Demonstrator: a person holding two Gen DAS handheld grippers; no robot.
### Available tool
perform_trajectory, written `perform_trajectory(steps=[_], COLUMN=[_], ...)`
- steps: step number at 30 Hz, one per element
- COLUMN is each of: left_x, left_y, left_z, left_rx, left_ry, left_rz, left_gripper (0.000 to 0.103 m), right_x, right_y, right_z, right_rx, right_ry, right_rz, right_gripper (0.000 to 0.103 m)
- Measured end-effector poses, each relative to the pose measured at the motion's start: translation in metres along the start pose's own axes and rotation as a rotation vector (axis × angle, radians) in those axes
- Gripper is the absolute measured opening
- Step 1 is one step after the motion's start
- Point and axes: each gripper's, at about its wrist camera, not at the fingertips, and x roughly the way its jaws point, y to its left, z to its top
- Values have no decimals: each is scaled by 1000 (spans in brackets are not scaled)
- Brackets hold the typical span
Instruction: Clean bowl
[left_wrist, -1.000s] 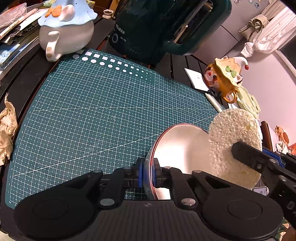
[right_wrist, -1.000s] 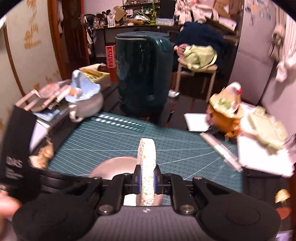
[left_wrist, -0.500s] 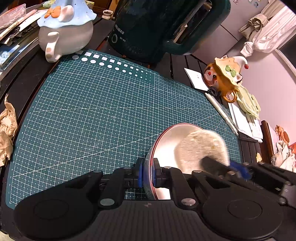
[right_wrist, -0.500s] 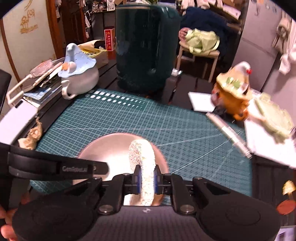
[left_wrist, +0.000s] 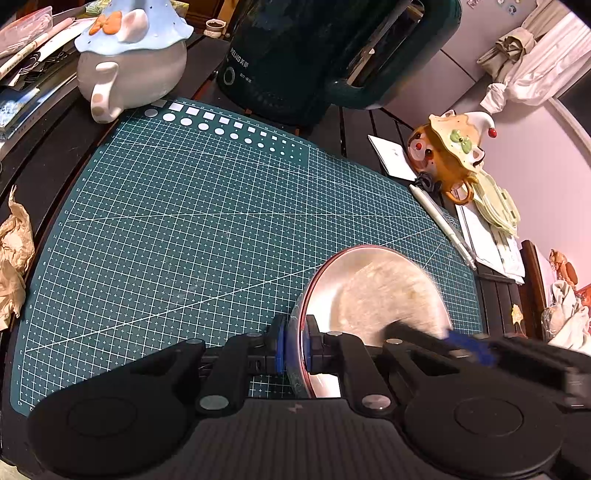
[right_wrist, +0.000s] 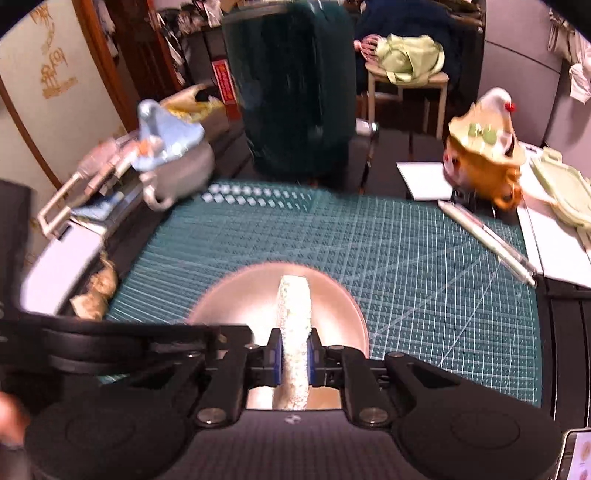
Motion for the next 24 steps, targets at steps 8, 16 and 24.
perform_trajectory(steps=[8,16,24], left_x=[0,1,0], left_y=[3,2,0], left_z=[1,0,0], left_rx=[-15,-13,-17], left_ry=[5,7,7], left_rz=[-12,-8,-8], left_gripper=[10,10,10], right_x=[-27,-37,-2], right_y=[-4,-5,12], right_z=[2,7,-4], right_rx=[-12,11,-91], right_ry=[-68,-93,-14], right_rz=[-66,20,-95], right_gripper=[11,12,11])
